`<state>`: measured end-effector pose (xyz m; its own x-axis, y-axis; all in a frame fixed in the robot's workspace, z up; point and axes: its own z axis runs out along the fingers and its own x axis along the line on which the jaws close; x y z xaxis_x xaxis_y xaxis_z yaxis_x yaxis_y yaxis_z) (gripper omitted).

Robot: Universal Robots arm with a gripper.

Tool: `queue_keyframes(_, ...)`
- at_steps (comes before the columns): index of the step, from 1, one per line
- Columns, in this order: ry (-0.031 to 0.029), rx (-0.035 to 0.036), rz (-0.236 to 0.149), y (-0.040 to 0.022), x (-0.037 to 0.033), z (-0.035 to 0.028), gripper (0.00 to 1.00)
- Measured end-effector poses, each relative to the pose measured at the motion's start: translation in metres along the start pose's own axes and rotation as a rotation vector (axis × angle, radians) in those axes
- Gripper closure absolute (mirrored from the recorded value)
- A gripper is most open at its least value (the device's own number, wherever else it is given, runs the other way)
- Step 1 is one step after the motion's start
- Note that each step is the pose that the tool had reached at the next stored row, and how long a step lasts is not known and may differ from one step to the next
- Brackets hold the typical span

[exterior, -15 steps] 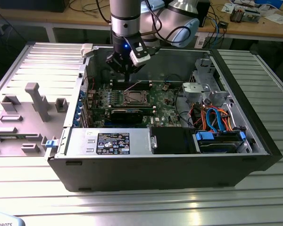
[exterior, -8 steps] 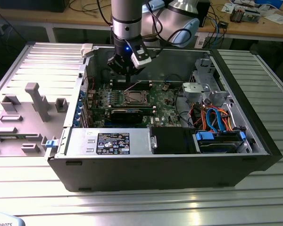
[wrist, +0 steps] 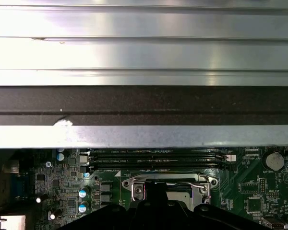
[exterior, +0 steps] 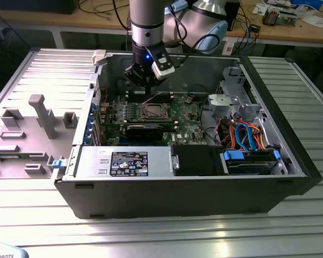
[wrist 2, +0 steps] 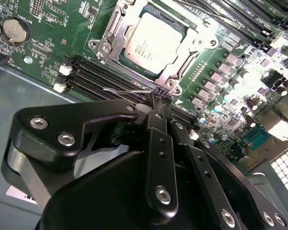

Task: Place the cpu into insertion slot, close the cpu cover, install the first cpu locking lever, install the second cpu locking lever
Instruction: 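Install the first cpu locking lever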

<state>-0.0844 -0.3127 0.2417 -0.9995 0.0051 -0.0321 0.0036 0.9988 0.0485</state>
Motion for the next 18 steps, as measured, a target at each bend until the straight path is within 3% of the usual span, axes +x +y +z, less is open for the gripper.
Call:
queue_keyframes(11, -0.0002, -0.0003, 0.000, 0.0000, -0.0003, 0.0005, 0.89)
queue_keyframes(13, -0.0001, -0.0066, 0.000, 0.0000, -0.0035, 0.0010, 0.89)
queue_keyframes(18, 0.0000, -0.0066, 0.000, 0.0008, -0.0059, 0.0023, 0.89)
